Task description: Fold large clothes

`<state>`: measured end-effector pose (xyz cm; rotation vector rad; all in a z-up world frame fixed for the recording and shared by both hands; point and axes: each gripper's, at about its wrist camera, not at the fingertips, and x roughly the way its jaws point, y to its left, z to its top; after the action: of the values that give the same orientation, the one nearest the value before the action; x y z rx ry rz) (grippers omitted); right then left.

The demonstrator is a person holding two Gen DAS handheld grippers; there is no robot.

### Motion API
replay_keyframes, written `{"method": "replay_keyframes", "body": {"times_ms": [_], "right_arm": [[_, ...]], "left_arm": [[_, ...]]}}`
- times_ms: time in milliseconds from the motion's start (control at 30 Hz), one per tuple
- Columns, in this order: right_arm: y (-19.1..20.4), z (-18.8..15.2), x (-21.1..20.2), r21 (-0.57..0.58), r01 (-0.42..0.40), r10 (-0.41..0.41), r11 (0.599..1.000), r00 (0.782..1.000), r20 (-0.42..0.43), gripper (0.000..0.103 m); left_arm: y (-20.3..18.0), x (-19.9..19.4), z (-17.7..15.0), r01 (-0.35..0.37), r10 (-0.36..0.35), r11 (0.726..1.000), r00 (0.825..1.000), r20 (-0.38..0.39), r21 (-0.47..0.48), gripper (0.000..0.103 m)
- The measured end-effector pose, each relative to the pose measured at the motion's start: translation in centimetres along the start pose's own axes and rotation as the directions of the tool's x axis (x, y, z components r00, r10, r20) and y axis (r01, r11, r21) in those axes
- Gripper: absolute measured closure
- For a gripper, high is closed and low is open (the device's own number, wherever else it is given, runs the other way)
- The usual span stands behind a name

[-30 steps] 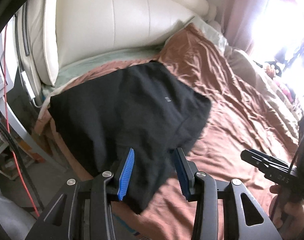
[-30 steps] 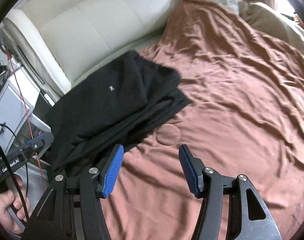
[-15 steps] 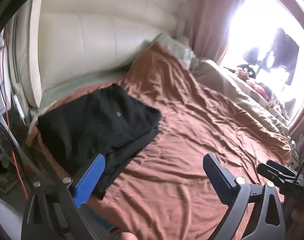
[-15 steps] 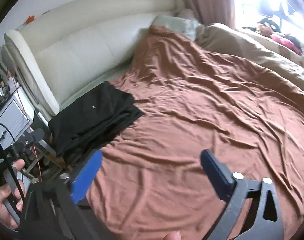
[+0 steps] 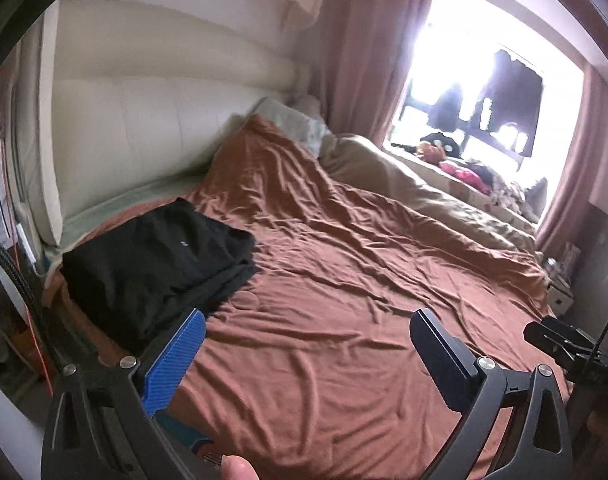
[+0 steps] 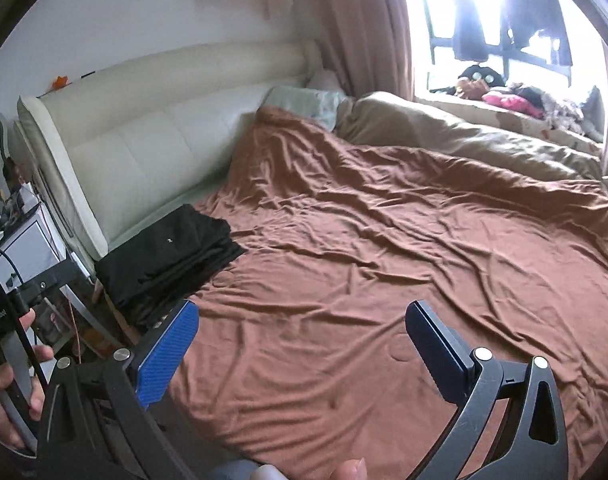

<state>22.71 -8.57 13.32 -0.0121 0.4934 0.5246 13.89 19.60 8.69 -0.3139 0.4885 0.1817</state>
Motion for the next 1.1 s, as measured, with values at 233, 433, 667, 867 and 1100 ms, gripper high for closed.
{"method": "replay_keyframes", "body": {"times_ms": [233, 433, 667, 867, 1100], "right_arm": [[-2.0, -3.0, -5.7, 0.021, 0.047, -0.048, 0.999, 0.998, 0.038, 0.0], [-2.8, -5.9, -9.4, 0.044, 0.106, -0.108, 0.993, 0.992, 0.059, 0.0], [-2.5, -8.5, -13.2, 0.059, 0.129, -0.133, 0.99, 0.988, 0.082, 0.0], [-2.6, -11.1, -16.0, 0.061, 0.156, -0.163, 0.986, 0.979, 0.122, 0.0], [-2.5, -14.3, -16.3, 0.042, 0.21, -0.214, 0.977, 0.966, 0.143, 0.0]], "left_arm": [[-4.5, -2.7, -2.1, 0.067, -0.067, 0.994, 0.998, 0.007, 0.084, 0.0], [-7.9, -5.0, -4.8, 0.111, -0.116, 0.985, 0.993, 0.025, 0.135, 0.0], [-10.5, -7.2, -7.2, 0.136, -0.147, 0.975, 0.988, 0.05, 0.177, 0.0], [-11.9, -9.1, -8.8, 0.14, -0.159, 0.97, 0.984, 0.085, 0.197, 0.0], [-12.9, -10.0, -11.3, 0.127, -0.161, 0.965, 0.978, 0.134, 0.231, 0.0]]}}
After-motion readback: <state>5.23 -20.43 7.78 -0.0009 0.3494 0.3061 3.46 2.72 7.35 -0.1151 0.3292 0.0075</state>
